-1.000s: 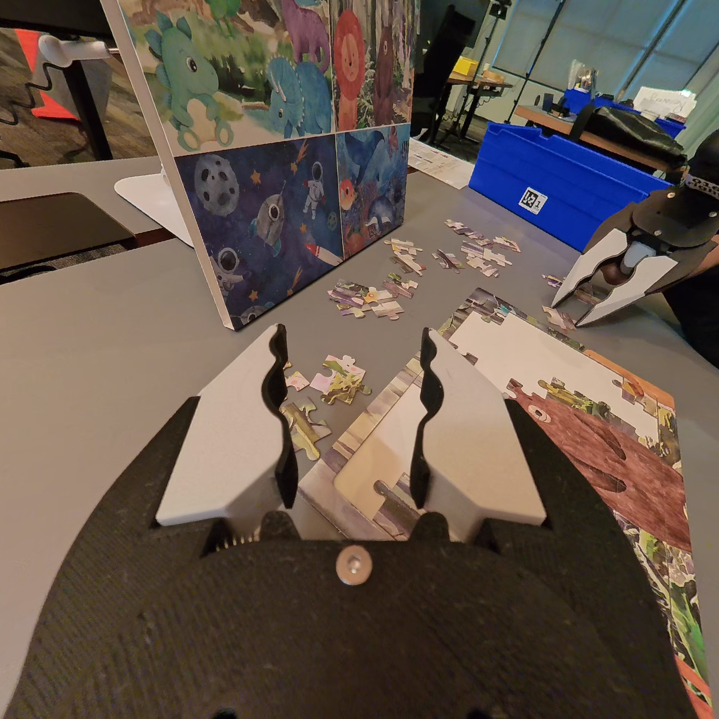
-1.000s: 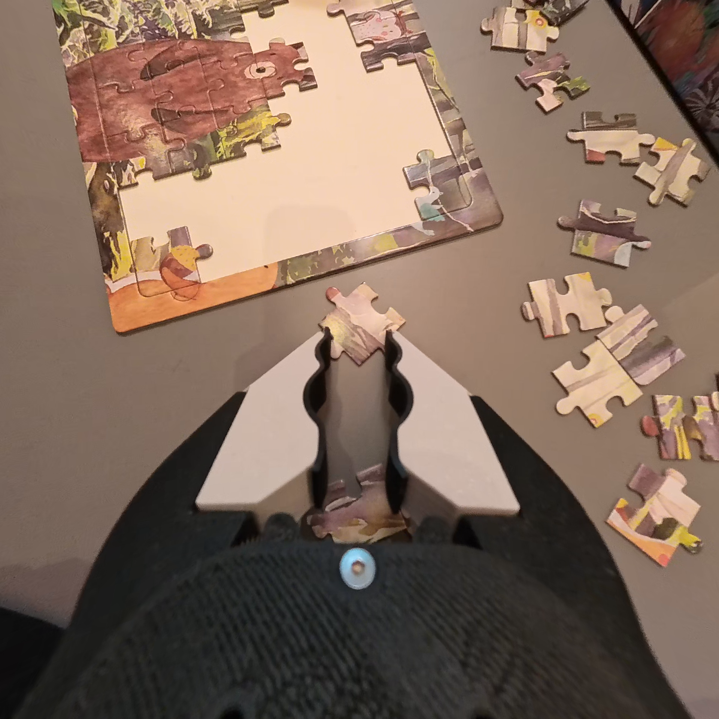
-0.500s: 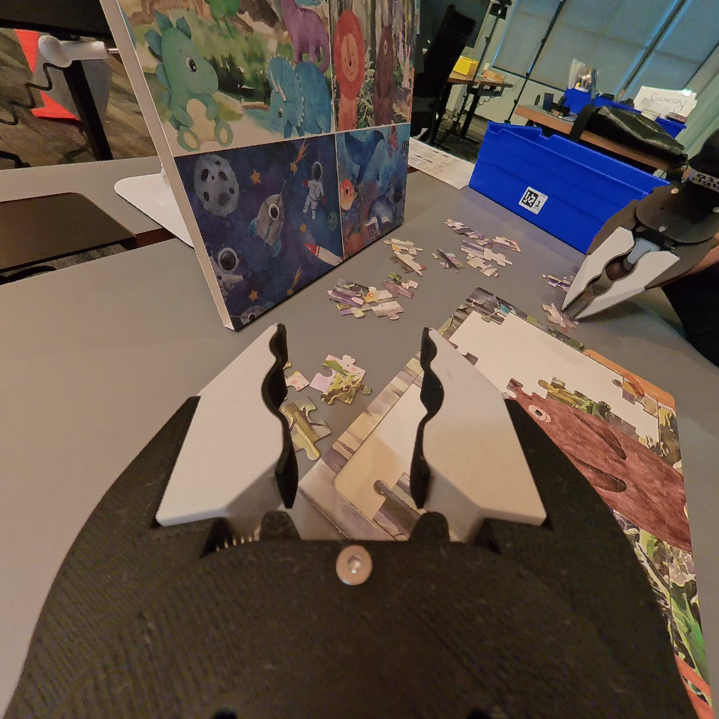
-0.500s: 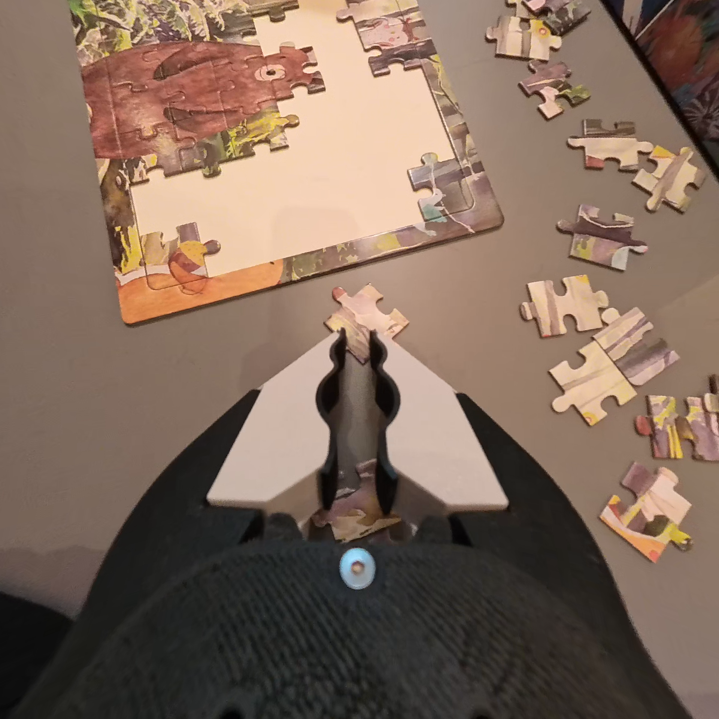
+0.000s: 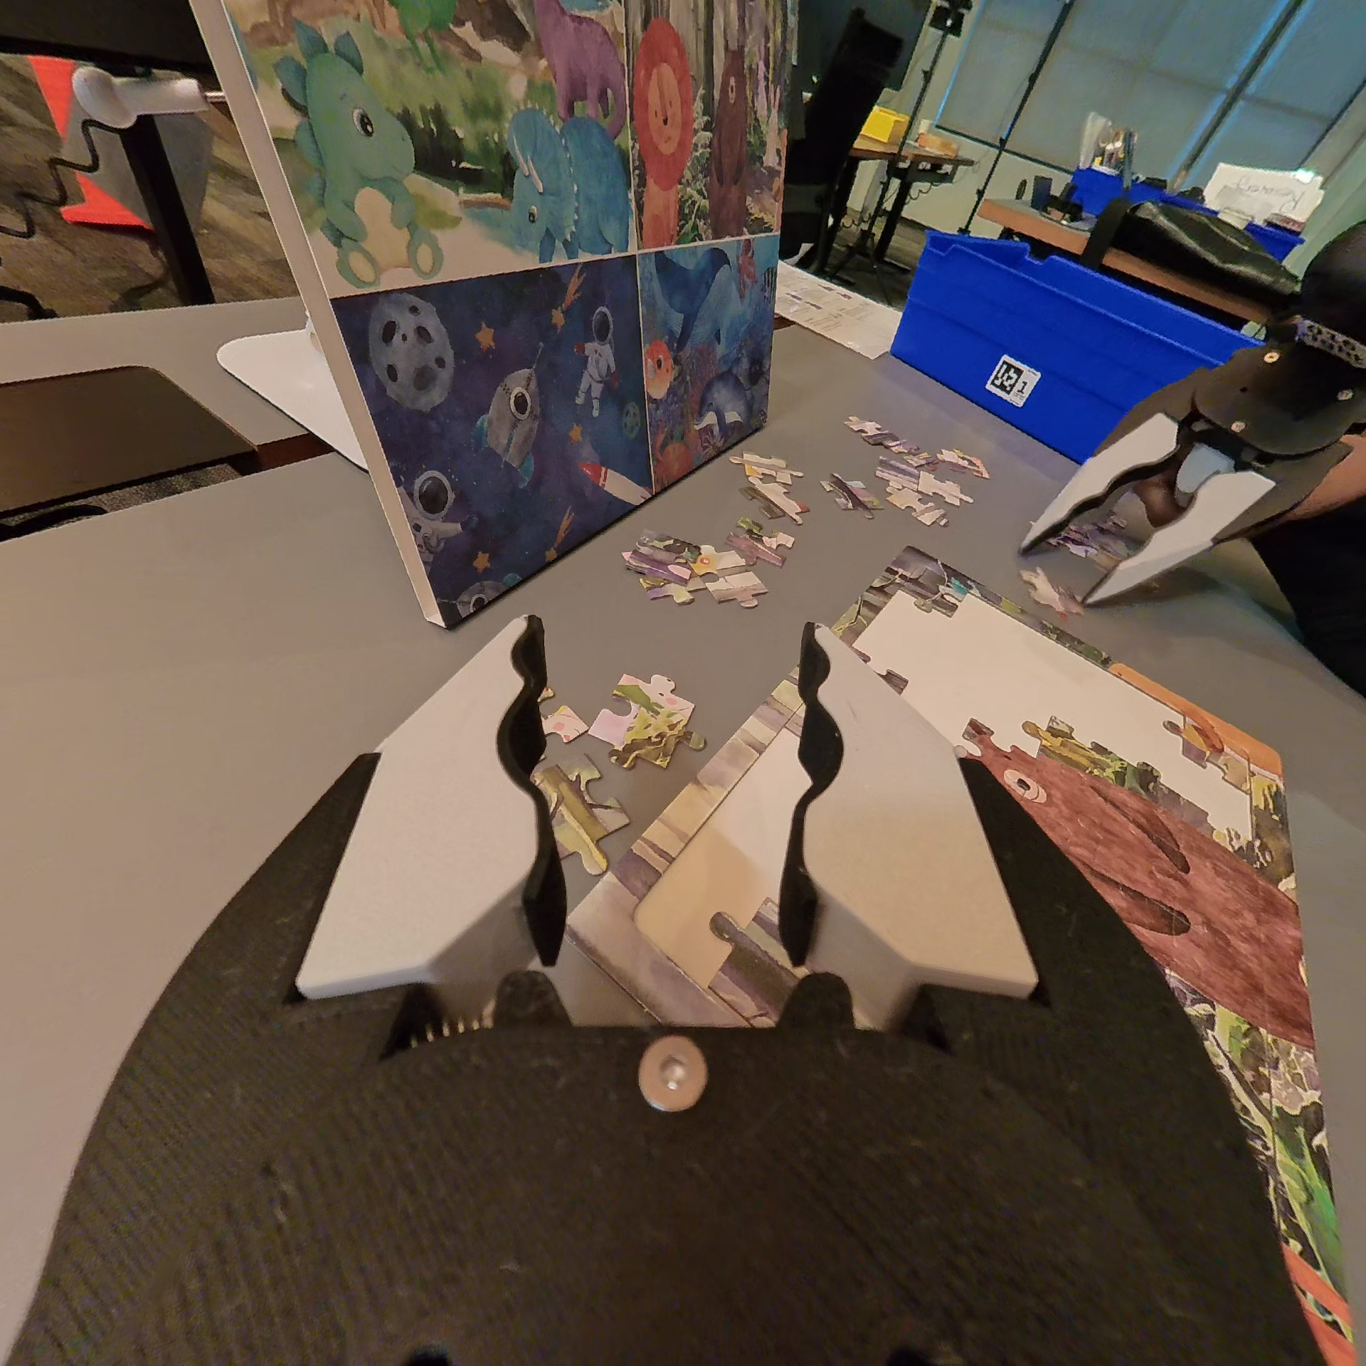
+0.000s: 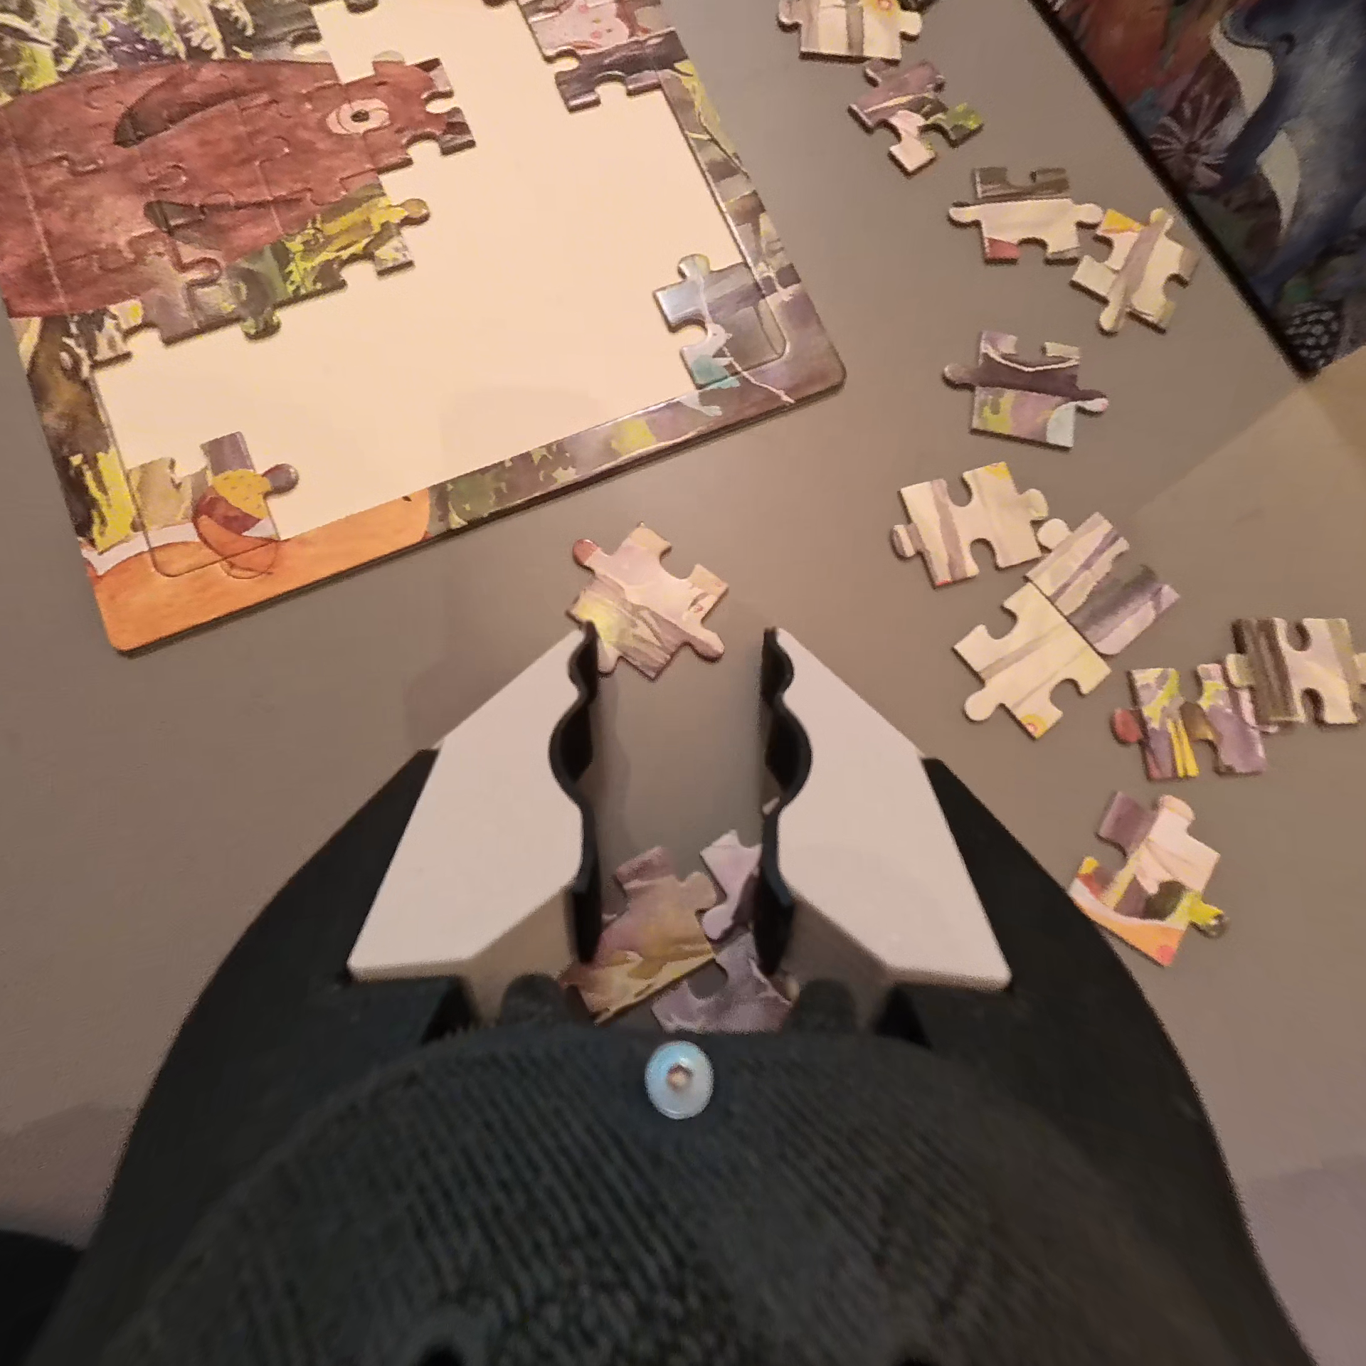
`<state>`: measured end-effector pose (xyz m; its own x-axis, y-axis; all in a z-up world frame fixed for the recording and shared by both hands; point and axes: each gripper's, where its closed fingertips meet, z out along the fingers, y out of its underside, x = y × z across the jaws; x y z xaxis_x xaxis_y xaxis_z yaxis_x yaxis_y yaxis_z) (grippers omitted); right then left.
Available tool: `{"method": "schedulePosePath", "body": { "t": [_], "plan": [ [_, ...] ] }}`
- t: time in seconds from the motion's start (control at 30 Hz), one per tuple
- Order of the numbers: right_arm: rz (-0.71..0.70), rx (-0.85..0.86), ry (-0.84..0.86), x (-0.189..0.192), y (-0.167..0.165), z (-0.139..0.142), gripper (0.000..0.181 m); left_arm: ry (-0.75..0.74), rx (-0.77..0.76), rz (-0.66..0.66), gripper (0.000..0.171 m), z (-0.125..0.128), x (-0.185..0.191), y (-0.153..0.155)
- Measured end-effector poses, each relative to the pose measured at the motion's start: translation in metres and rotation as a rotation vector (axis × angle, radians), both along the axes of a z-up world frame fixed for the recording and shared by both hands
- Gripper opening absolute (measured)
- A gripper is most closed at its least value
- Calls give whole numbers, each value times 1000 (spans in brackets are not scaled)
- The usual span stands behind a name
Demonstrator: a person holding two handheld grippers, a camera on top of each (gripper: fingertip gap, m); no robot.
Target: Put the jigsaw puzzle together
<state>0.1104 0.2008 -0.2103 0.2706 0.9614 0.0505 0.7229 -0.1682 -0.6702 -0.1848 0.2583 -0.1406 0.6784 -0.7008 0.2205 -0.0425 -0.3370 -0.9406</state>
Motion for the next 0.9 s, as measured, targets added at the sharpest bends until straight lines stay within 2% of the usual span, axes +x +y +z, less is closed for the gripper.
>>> {"method": "schedulePosePath", "body": {
  "t": [0.17, 0.37, 0.6, 0.9],
  "plan": [
    [-59, 37, -22, 8, 12, 2, 39, 1, 0, 0, 68, 0, 0, 0],
    [-56, 11, 31, 5, 9, 9, 40, 1, -1, 0, 68, 0, 0, 0],
    [-40, -38, -5, 1, 2, -1, 39, -3, -3, -2, 68, 0, 0, 0],
    [-136, 19, -20, 13, 21, 2, 40, -2, -2, -1, 68, 0, 0, 0]
  ]
}}
